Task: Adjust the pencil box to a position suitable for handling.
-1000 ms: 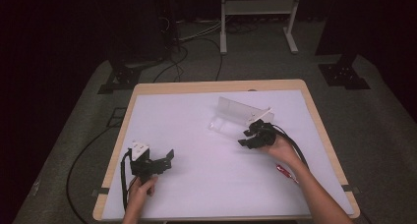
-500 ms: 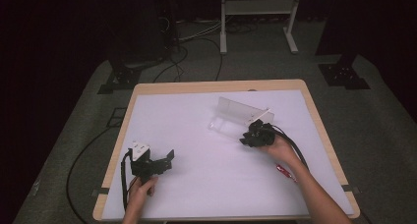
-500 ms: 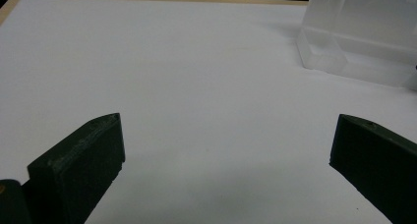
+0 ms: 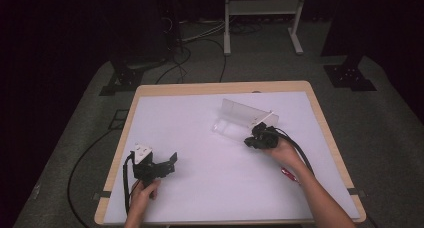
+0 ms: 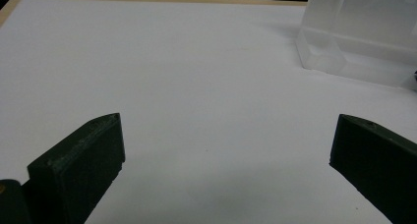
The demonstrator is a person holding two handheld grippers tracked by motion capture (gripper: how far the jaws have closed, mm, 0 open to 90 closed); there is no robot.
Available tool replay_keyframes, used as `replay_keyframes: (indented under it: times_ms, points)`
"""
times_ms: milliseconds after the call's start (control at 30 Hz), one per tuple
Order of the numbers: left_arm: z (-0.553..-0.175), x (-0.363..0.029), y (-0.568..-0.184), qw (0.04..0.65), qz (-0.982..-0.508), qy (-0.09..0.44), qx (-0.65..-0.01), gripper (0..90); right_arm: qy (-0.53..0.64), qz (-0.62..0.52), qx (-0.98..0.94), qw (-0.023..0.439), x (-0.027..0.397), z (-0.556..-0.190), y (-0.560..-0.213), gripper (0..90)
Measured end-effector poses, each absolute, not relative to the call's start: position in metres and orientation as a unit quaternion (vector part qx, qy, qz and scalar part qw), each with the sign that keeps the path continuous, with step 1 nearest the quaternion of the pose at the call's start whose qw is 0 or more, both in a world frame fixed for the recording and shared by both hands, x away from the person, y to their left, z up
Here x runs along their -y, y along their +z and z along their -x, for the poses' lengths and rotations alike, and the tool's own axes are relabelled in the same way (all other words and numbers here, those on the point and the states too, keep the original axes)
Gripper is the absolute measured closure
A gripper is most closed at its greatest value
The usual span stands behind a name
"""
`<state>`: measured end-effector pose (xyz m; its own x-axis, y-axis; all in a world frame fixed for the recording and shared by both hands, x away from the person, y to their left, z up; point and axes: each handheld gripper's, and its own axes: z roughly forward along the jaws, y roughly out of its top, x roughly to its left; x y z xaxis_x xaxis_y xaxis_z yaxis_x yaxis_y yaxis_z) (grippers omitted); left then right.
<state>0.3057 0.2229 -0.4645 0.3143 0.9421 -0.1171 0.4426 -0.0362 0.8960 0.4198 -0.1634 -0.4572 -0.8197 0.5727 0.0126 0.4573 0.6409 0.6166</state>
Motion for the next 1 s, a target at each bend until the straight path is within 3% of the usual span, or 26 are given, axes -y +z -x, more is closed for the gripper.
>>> replay_keyframes:
  times_ms: [1000]
  points:
    - [-0.306, -0.224, -0.465, 0.462, -0.664, 0.267, -0.524, 0.0, 0.378, -0.254, -0.88, 0.133, 0.168, -0.404, -0.43, 87.0]
